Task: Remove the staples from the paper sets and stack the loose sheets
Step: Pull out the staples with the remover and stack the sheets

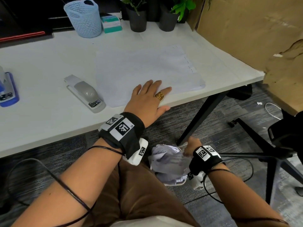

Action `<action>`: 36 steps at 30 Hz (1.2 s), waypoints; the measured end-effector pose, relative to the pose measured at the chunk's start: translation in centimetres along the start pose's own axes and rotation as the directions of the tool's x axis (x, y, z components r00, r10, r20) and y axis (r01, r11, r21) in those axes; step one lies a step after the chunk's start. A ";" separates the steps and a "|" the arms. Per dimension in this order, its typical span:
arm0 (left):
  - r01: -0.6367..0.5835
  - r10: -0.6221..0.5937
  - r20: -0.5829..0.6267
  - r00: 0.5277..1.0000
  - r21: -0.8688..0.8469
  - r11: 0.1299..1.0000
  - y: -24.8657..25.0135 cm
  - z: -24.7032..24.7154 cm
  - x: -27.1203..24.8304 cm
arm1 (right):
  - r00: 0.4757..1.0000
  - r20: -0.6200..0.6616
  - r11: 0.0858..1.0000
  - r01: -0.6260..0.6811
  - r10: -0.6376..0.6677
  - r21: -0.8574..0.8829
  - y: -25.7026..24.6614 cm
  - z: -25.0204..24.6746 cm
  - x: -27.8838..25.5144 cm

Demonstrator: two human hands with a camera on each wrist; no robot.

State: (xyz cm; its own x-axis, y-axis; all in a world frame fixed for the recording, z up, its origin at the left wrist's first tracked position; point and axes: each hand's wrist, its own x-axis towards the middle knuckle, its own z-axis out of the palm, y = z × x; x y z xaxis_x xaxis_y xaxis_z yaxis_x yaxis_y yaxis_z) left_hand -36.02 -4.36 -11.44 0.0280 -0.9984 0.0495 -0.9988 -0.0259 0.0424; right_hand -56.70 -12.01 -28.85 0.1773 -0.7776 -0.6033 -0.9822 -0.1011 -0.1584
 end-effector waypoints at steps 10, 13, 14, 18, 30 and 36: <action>0.006 -0.006 -0.016 1.000 0.000 1.000 0.0 0.2 0.0 | 0.998 -0.054 0.997 0.023 -0.028 -0.080 -1.4 4.5 0.7; 0.007 -0.007 -0.013 1.000 0.002 1.000 0.1 0.2 0.1 | 0.999 -0.006 0.996 0.044 -0.045 -0.082 -2.6 6.0 0.4; 0.007 -0.007 -0.012 1.000 0.001 1.000 0.1 0.2 0.1 | 0.997 0.023 0.995 0.077 -0.076 -0.061 -2.9 6.8 0.3; 0.011 -0.011 -0.025 1.000 0.008 1.000 0.1 0.3 0.1 | 0.969 0.036 0.969 0.246 -0.246 -0.010 -2.8 10.2 1.1; 0.011 -0.013 -0.035 0.999 -0.038 0.999 0.1 -0.3 -0.4 | 0.688 -0.673 0.888 0.450 -0.274 0.098 -4.6 -0.8 -4.7; 0.043 -0.058 -0.084 0.995 -0.173 0.984 -0.1 -1.3 -1.3 | 0.529 -0.842 0.719 0.626 -0.107 0.302 -7.5 -8.7 -10.6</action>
State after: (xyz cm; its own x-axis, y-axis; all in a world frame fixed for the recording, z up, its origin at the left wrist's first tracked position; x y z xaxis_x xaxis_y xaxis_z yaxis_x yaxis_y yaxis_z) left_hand -35.89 -2.98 -10.23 0.0891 -0.9874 0.1306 -0.9744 -0.0592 0.2169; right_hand -51.77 -8.45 -14.49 0.1466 -0.9230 0.3558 -0.5762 -0.3720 -0.7277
